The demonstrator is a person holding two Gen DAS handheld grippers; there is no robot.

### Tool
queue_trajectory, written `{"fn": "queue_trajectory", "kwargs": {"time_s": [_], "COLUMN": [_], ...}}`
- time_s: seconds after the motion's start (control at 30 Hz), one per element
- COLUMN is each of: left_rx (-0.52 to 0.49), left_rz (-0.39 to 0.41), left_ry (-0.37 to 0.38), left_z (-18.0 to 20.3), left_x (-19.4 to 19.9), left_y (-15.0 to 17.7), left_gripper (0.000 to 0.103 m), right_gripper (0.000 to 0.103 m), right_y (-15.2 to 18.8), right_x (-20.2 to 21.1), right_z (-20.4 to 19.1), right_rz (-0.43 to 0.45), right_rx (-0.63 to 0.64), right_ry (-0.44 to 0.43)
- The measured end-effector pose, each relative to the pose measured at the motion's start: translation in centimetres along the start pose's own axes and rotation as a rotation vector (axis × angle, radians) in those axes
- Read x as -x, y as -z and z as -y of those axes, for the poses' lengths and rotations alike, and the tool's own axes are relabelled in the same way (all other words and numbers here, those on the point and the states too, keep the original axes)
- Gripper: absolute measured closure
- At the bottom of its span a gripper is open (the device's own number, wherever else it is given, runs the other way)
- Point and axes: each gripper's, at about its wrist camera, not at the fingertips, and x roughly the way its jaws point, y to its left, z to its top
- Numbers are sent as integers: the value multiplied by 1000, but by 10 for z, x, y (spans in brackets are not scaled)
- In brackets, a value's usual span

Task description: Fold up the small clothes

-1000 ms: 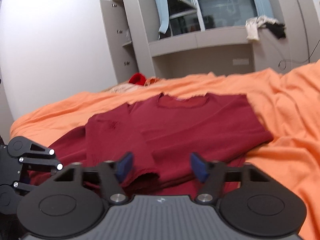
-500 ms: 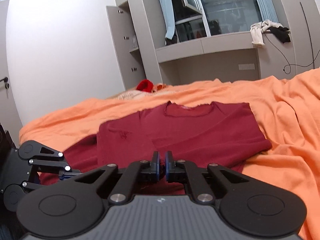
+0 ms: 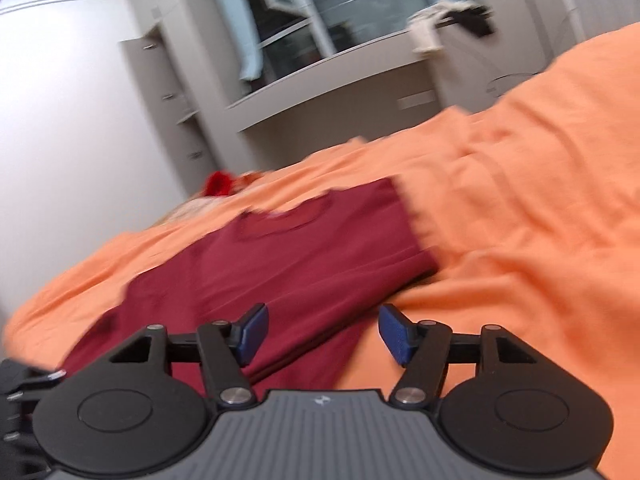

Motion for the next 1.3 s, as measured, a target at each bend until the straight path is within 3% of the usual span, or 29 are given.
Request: {"fn": "queue_trajectory", "kwargs": {"time_s": [0.1, 0.17, 0.3, 0.43, 0.47, 0.57, 0.6, 0.73, 0.8, 0.87, 0.97, 1.07, 1.17, 1.3], "left_rx": [90, 128, 123, 144, 149, 173, 183, 232, 291, 333, 364, 377, 438, 578], "left_rz": [39, 60, 65, 36, 32, 31, 33, 56, 77, 93, 116, 135, 134, 55], "left_ry": [77, 105, 87, 59, 47, 17, -2, -75, -105, -124, -166, -243, -296, -327], "left_z": [-8, -9, -5, -7, -8, -13, -15, -28, -34, -37, -35, -37, -53, -86], "left_x": [7, 9, 7, 1, 1, 1, 1, 9, 18, 27, 41, 55, 62, 56], "left_y": [-5, -7, -5, -1, 0, 2, 2, 2, 4, 8, 11, 16, 23, 38], "left_gripper": [73, 69, 54, 54, 54, 51, 50, 48, 40, 37, 33, 27, 25, 25], "right_gripper": [36, 36, 34, 31, 37, 84, 90, 96, 96, 94, 84, 62, 55, 31], "right_y": [-10, -17, -25, -26, -25, -24, -25, -28, -27, -24, -22, -19, -13, -3], "right_x": [-16, -30, -55, -72, -76, -81, -79, -71, -72, -75, -72, -61, -46, -21], "right_z": [11, 16, 24, 20, 20, 21, 23, 36, 36, 36, 35, 32, 24, 7], "right_rz": [22, 15, -22, -64, -78, -105, -101, -89, -92, -106, -107, -92, -77, -41], "right_rx": [36, 43, 18, 39, 34, 12, -4, -116, -113, -112, -118, -119, -113, -58], "right_ry": [73, 82, 53, 47, 56, 76, 77, 44, 44, 48, 52, 32, 4, -46]}}
